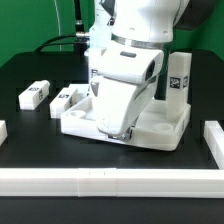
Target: Assemble desk
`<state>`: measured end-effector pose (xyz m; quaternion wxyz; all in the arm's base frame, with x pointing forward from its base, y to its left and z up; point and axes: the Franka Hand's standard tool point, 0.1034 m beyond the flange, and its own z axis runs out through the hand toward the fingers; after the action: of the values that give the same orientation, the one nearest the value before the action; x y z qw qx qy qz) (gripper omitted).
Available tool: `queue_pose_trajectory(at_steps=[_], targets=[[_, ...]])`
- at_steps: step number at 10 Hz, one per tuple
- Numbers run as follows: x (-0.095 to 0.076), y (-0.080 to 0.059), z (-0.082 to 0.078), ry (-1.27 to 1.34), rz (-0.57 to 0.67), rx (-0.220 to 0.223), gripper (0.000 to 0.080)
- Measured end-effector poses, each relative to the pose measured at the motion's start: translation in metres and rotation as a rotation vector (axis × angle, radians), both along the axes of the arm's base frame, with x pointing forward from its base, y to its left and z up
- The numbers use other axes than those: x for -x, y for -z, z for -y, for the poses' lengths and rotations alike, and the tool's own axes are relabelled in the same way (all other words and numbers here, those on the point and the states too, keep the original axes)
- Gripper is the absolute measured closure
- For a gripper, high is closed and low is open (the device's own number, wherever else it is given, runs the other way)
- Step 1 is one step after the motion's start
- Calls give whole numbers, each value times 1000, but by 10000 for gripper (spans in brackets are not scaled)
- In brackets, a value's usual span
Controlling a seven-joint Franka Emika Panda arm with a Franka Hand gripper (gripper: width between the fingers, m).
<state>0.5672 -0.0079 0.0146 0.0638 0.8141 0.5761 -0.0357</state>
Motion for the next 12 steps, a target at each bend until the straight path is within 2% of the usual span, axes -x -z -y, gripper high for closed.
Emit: queue_pose_trajectory(at_steps=[2,3,6,10,12], targets=[[0,0,3,-118,-18,18,733],[-1,0,0,-174,-29,24,735],[-22,-4,-22,-273,-51,34,736],[-25,-5,-19,-267,-53,36,736],[-48,-11,-19,-264,-45,44,736]])
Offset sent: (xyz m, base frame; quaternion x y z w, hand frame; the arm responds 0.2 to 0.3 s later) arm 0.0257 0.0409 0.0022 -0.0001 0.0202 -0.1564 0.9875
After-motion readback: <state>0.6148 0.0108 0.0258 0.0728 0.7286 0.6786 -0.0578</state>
